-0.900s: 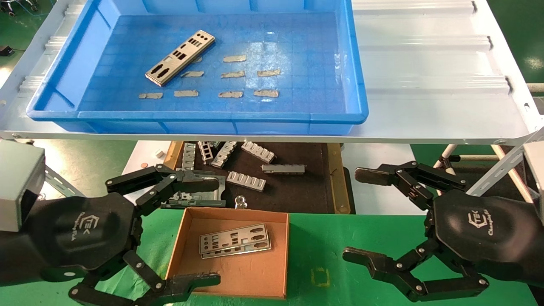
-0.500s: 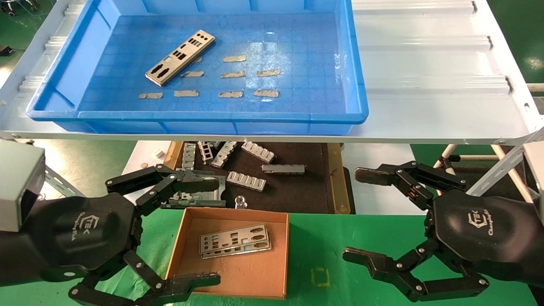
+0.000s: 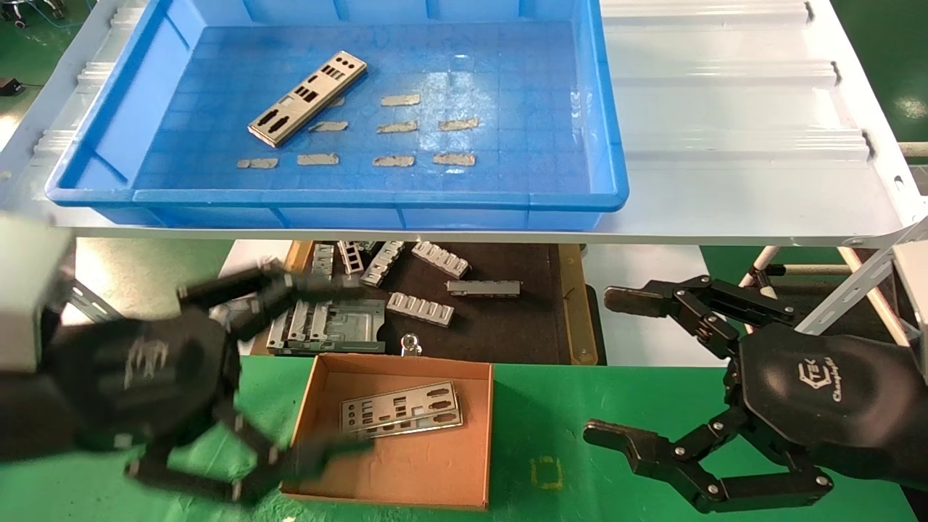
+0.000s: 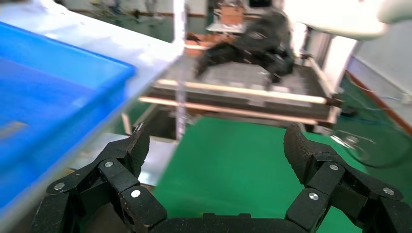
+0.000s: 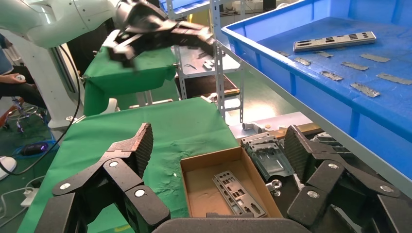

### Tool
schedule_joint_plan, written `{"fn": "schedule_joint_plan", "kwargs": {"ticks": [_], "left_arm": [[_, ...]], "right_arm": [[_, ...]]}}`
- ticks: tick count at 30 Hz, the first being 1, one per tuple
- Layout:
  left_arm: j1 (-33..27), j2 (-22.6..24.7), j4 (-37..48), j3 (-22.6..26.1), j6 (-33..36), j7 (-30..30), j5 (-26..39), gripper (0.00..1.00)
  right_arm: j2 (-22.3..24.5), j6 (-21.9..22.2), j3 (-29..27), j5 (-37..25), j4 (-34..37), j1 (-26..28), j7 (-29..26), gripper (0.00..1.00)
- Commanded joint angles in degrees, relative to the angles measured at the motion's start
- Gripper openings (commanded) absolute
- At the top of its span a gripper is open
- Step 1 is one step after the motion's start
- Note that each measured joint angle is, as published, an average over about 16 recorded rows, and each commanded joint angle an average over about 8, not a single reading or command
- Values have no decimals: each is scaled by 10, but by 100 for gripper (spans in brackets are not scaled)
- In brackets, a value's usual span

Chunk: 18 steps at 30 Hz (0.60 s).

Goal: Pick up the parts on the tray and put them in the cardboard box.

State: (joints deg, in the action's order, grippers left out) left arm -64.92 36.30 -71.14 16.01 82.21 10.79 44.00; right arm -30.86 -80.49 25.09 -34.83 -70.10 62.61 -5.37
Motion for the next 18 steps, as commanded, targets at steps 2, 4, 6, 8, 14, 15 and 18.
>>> {"fn": "schedule_joint_plan", "kwargs": {"ticks": [2, 4, 6, 8, 14, 15, 18], "left_arm": [[-17, 7, 12, -2, -19, 0, 10, 100], [-45, 18, 30, 4, -36, 4, 29, 100], [-77, 32, 55, 12, -54, 10, 52, 100], [-112, 48, 85, 23, -69, 16, 78, 100], [-216, 97, 195, 61, -109, 23, 162, 100], [-232, 104, 214, 67, -115, 21, 175, 100], [-274, 127, 271, 81, -128, 6, 209, 100]], "right_arm": [[0, 0, 0, 0, 0, 0, 0, 0], [0, 0, 0, 0, 0, 0, 0, 0], [0, 0, 0, 0, 0, 0, 0, 0], [0, 0, 0, 0, 0, 0, 0, 0], [0, 0, 0, 0, 0, 0, 0, 0], [0, 0, 0, 0, 0, 0, 0, 0], [0, 0, 0, 0, 0, 0, 0, 0]]}}
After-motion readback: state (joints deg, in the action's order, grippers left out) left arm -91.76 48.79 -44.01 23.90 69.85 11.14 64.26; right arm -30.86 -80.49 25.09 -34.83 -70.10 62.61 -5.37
